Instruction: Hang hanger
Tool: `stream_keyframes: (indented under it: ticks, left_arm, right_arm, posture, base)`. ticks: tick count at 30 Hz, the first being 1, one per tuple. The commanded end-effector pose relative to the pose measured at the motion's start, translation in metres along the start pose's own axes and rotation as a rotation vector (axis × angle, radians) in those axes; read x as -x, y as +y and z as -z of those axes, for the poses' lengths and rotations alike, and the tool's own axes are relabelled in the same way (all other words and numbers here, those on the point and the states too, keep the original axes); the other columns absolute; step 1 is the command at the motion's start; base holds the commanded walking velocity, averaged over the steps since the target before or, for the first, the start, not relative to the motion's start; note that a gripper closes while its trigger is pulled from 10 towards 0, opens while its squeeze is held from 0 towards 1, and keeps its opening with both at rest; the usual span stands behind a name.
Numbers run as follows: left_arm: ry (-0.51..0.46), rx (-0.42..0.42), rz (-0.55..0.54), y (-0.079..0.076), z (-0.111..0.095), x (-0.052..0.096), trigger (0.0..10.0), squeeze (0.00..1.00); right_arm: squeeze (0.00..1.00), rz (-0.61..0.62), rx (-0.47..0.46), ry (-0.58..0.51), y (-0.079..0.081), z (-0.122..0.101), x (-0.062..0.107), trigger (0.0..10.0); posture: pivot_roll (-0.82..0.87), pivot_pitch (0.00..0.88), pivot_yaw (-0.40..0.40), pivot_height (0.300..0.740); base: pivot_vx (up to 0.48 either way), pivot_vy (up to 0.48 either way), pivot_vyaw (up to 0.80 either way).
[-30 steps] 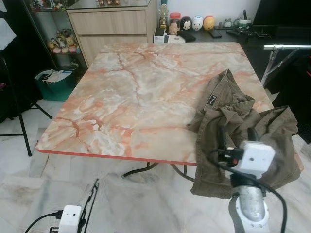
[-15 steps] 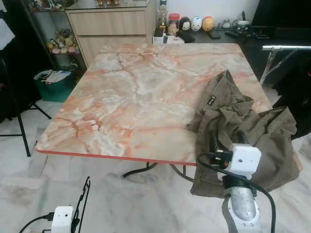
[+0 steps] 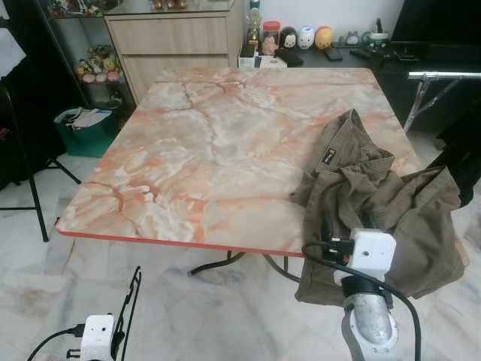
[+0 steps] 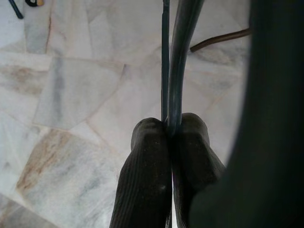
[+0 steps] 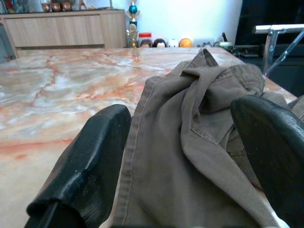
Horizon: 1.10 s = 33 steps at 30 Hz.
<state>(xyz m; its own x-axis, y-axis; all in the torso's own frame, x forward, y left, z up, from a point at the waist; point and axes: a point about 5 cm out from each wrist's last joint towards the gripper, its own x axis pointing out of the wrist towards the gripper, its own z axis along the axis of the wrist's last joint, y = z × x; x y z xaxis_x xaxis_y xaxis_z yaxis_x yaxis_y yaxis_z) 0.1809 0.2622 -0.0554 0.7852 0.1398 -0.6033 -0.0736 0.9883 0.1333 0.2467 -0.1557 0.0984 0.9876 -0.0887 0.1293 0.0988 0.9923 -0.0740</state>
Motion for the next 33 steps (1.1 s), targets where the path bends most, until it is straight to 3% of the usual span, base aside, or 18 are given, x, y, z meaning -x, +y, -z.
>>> stream_keyframes:
  ticks: [1, 14, 33]
  left_arm:
    - [-0.029, -0.001, 0.006, -0.0013, -0.0059, -0.0019, 10.0, 0.0]
    - [-0.048, 0.005, -0.001, -0.0015, -0.0113, -0.004, 10.0, 0.0]
    - [-0.052, 0.003, 0.005, -0.0032, -0.013, -0.005, 10.0, 0.0]
  right_arm:
    - [0.0, 0.023, -0.013, 0.003, -0.0051, 0.0018, -0.0019, 10.0]
    - [0.0, 0.043, -0.03, 0.011, -0.0078, 0.0021, -0.0059, 10.0]
    - [0.0, 0.037, -0.035, 0.012, -0.0042, 0.0016, -0.0086, 10.0]
  posture:
    - [0.09, 0.0, 0.031, 0.74]
    - [0.09, 0.0, 0.029, 0.74]
    - [0.09, 0.018, 0.034, 0.74]
  base:
    - [0.0, -0.48, 0.0]
    - [0.0, -0.48, -0.44]
    - [0.0, -0.48, 0.0]
